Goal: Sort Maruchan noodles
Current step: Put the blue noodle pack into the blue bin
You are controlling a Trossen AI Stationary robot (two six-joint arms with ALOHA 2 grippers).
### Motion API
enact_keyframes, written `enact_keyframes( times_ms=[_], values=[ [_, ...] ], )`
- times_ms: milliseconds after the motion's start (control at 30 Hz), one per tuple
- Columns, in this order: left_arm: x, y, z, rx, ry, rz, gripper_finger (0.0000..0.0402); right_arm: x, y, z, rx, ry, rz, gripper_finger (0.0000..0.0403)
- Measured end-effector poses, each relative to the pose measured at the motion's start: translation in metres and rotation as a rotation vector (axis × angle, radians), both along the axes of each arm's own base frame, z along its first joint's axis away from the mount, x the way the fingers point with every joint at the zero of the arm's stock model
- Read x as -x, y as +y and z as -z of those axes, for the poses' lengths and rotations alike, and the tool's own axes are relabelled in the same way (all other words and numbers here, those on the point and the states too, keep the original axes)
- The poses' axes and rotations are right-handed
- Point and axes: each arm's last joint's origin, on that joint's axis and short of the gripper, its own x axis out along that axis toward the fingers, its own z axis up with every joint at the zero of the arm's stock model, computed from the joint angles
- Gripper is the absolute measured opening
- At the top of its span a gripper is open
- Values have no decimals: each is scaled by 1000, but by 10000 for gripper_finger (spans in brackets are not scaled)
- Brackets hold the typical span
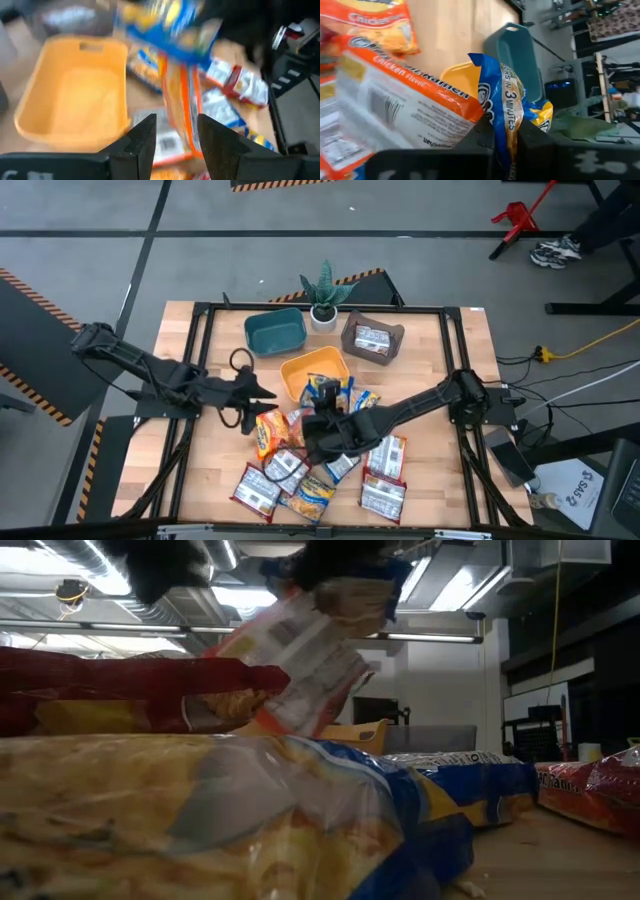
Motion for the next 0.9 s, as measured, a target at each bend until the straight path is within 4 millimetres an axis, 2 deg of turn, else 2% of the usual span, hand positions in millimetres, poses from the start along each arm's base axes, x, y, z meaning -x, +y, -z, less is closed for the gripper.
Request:
enact_keyframes(
  times_ms=[133, 200, 300, 567, 700, 900],
  values=[
    [2, 0, 35, 73, -34, -38, 139, 1, 3, -5, -14, -34, -8, 6],
    [0, -1, 44, 116, -129, -27, 143, -1, 3, -5, -33, -45, -12, 4],
    [0, -1, 57, 90, -205, 0, 154, -4, 1, -8, -63, -78, -11, 7],
    [-10, -6, 63, 1, -222, 110, 222, -10, -2, -9, -127, -100, -29, 4],
    [-12, -6, 68, -54, -196, 91, 259, -10, -4, -9, -130, -99, -25, 7],
    [-12, -3, 70, -198, -169, 104, 281, -10, -4, -9, -151, -91, -38, 10]
  ],
)
